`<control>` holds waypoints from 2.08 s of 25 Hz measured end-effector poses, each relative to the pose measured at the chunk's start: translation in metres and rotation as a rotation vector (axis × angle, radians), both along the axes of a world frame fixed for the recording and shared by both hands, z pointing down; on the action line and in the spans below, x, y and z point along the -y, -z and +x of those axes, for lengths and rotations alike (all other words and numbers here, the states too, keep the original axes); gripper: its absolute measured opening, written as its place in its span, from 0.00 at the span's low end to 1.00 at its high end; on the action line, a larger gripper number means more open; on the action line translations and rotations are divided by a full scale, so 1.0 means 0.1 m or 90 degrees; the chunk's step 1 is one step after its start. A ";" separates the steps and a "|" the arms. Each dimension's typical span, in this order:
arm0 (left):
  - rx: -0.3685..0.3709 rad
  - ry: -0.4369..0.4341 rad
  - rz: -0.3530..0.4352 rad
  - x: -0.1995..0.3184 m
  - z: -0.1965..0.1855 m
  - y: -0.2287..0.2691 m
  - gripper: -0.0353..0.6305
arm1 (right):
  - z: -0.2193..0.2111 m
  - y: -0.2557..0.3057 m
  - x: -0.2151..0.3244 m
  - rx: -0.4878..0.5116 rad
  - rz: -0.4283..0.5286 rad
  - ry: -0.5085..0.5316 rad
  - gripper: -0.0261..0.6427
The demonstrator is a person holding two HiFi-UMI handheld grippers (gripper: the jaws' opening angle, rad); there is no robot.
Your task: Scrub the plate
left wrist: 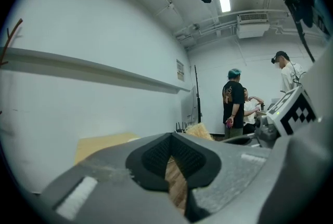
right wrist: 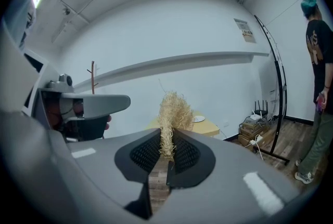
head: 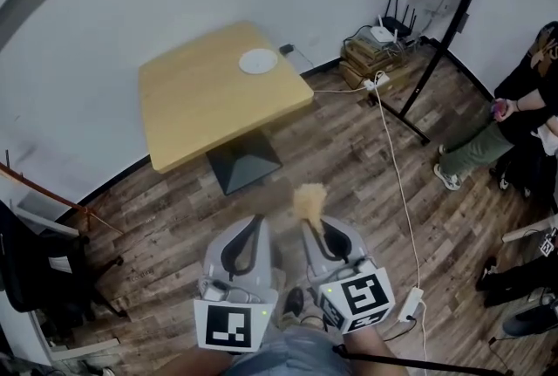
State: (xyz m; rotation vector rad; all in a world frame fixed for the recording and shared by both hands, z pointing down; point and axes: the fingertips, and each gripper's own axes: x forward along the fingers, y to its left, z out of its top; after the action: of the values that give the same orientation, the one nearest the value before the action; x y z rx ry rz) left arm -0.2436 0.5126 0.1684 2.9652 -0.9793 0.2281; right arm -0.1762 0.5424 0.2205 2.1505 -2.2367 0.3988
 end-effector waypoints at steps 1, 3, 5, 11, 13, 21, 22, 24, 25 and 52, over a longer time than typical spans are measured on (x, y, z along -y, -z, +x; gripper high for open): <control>0.002 0.000 -0.005 0.10 0.03 -0.05 0.09 | 0.03 -0.05 0.09 0.002 -0.006 -0.001 0.10; 0.002 0.000 -0.015 0.31 0.10 -0.12 0.08 | 0.10 -0.12 0.29 0.002 -0.017 0.001 0.11; -0.001 0.001 -0.020 0.54 0.20 -0.14 0.09 | 0.19 -0.14 0.51 0.000 -0.023 0.005 0.11; -0.039 0.012 -0.008 1.26 0.42 0.07 0.08 | 0.38 0.16 1.28 -0.020 0.003 0.020 0.10; -0.051 0.016 0.000 1.48 0.44 0.16 0.09 | 0.39 0.26 1.52 -0.031 0.011 0.029 0.11; -0.082 0.010 0.014 2.10 0.61 0.33 0.09 | 0.55 0.48 2.12 -0.069 0.030 0.028 0.11; -0.084 0.007 0.015 2.15 0.65 0.34 0.08 | 0.58 0.48 2.16 -0.071 0.029 0.024 0.11; -0.083 -0.001 0.017 2.22 0.72 0.34 0.08 | 0.65 0.49 2.22 -0.071 0.027 0.017 0.11; -0.081 -0.005 0.015 2.24 0.77 0.33 0.08 | 0.70 0.49 2.23 -0.070 0.025 0.013 0.11; 0.028 0.167 -0.018 3.72 2.66 -0.04 0.08 | 2.73 0.13 3.92 0.012 -0.004 0.174 0.11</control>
State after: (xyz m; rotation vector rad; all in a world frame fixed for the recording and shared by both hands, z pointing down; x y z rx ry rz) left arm 0.0229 0.1408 0.1723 2.7769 -1.3420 0.2992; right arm 0.0966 0.1499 0.2074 1.8071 -2.4880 0.4157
